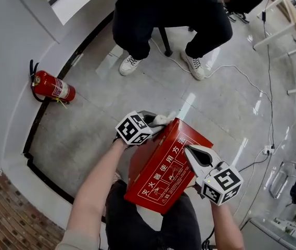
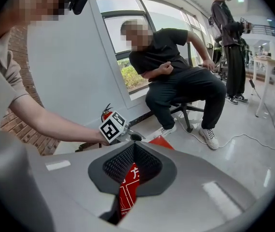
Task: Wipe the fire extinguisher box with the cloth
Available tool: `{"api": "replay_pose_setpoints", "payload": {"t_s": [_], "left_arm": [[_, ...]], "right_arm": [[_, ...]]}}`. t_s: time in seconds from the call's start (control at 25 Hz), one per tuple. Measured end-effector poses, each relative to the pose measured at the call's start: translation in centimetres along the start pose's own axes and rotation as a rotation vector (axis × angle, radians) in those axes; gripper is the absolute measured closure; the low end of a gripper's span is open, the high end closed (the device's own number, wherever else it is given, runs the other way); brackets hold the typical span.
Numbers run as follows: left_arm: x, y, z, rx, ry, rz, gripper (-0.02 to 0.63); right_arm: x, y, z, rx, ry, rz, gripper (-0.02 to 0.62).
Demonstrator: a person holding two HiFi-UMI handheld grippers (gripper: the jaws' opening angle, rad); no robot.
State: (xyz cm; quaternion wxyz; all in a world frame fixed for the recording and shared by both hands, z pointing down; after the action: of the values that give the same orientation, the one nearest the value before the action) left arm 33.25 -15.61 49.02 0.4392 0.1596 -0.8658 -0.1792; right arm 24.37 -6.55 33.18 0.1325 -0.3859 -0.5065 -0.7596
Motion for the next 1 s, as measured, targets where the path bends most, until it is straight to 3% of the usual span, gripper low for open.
{"api": "replay_pose_setpoints", "payload": {"t_s": [0.28,0.44,0.72,1.0], "left_arm": [[-3.5,-4.1,5.4,-0.019,0.007,0.023,0.493],[-4.6,-7.5,9.2,-0.142,-0.018,0.058,0.492],[-8.3,-14.8,17.9,-0.41,-0.084,0.176,0.492],[-13.0,-19.0,26.8,-0.526,-0.113,0.303,0.492]], "right_arm": [[-1.2,-2.7,0.4,-0.05,0.028,0.009,0.571],[-2.9,-3.9,0.2,-0.114,0.006,0.044,0.571],[-7.3,-6.5,-2.3,-0.249,-0.132,0.091,0.571],[-12.3,-11.2,-6.1,-0.328,-0.148,0.212,0.571]]}}
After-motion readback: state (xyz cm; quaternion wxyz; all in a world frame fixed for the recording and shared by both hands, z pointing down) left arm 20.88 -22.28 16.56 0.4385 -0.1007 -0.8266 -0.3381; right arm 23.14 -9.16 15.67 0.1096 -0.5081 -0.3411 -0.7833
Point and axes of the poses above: the fingertips, and each gripper's own axes: y forward along the fingers, z to its right, x out of its underside, the point moved 4 cm from there along -y, backward along the fingers, and after that the axes turned 9 degrees about x, right-handed, at the moved point
